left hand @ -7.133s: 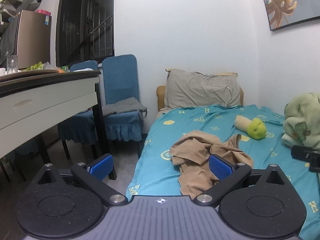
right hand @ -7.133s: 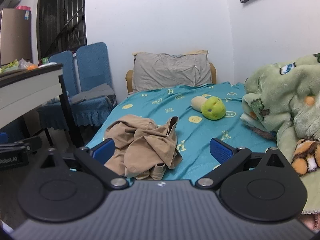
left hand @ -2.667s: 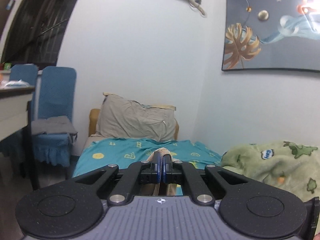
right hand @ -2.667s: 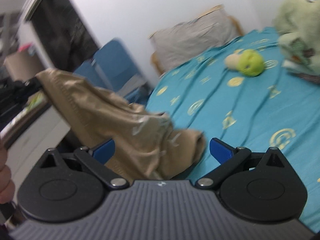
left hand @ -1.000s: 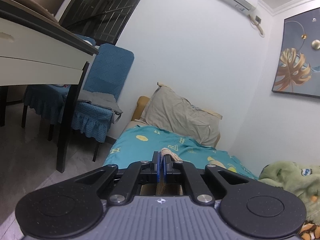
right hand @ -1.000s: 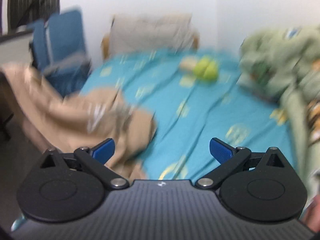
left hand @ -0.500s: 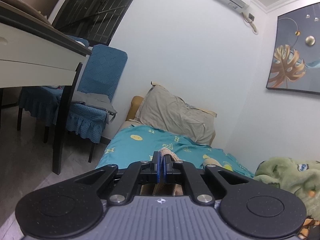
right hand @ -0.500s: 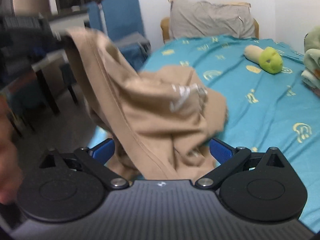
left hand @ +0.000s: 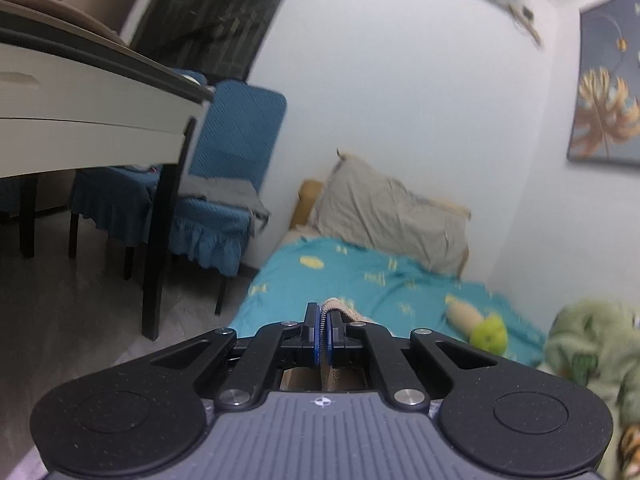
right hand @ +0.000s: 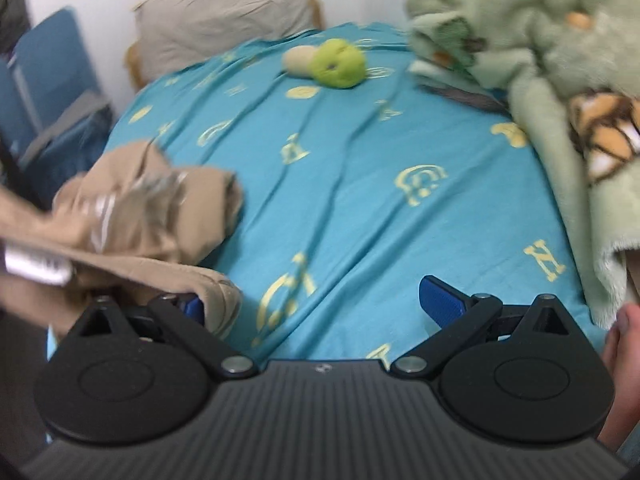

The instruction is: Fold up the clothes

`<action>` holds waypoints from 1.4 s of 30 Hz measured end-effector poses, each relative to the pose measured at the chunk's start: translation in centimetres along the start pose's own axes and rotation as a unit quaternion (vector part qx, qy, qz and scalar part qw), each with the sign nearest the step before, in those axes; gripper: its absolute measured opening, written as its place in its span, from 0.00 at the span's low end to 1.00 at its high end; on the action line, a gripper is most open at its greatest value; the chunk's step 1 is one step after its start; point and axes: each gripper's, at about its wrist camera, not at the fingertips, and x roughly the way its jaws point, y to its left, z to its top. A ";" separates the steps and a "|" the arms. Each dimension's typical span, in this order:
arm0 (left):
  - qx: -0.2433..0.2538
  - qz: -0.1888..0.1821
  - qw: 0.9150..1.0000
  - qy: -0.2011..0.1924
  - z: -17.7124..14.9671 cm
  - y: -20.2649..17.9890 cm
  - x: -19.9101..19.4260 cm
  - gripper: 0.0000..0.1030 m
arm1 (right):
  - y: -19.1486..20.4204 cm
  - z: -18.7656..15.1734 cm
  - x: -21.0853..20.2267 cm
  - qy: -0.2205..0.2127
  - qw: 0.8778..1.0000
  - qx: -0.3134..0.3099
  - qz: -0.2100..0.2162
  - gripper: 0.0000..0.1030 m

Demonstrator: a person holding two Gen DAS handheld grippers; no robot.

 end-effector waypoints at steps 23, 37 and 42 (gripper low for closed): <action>0.005 0.145 0.989 0.038 -1.4 0.7 3.8 0.59 | -0.5 0.1 1.8 -0.025 0.999 -0.018 -0.014 1.00; -0.046 0.062 0.983 -0.169 15.4 -8.7 -7.9 0.60 | -2.4 17.8 -14.1 -0.304 0.952 0.031 0.037 1.00; 0.000 0.031 0.974 -0.226 23.4 -12.8 -13.2 0.61 | -3.7 23.3 -21.9 -0.362 0.930 0.043 0.054 1.00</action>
